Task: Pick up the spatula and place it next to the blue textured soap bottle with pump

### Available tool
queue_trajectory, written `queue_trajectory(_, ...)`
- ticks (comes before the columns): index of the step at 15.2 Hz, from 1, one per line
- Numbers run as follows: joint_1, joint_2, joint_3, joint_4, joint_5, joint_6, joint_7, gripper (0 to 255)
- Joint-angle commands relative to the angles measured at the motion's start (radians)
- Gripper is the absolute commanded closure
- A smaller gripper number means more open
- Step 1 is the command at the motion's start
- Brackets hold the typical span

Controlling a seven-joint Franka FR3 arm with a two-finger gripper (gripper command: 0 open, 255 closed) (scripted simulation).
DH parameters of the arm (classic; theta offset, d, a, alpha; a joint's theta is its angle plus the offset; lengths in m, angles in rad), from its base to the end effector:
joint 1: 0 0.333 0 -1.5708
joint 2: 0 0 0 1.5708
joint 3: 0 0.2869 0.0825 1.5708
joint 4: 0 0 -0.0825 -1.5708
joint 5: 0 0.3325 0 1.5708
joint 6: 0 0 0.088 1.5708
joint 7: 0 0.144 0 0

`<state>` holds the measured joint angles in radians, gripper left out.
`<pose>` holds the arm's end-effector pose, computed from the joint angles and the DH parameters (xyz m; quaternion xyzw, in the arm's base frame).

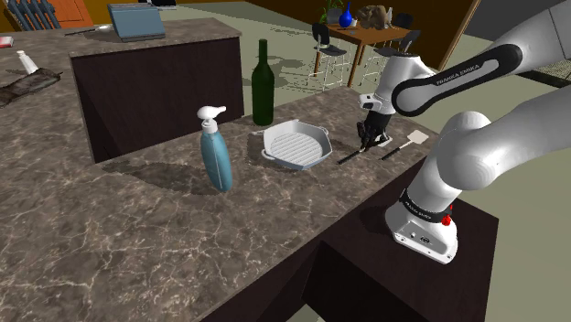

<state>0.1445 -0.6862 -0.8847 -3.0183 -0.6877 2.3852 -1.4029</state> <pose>0.2330 -0.1357 0.2472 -0.7828 -0.6214 -0.0259 0.0208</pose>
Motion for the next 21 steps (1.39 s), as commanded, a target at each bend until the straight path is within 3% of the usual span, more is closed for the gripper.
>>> queue_trajectory(1, 0.000, 0.000, 0.000, 0.000, 0.000, 0.000, 0.000, 255)
queue_trajectory(9, -0.027, -0.155, 0.096, 0.036, 0.065, -0.190, -0.005, 255)
queue_trajectory(21, -0.020, -0.295, 0.214, 0.128, 0.167, -0.417, -0.009, 255)
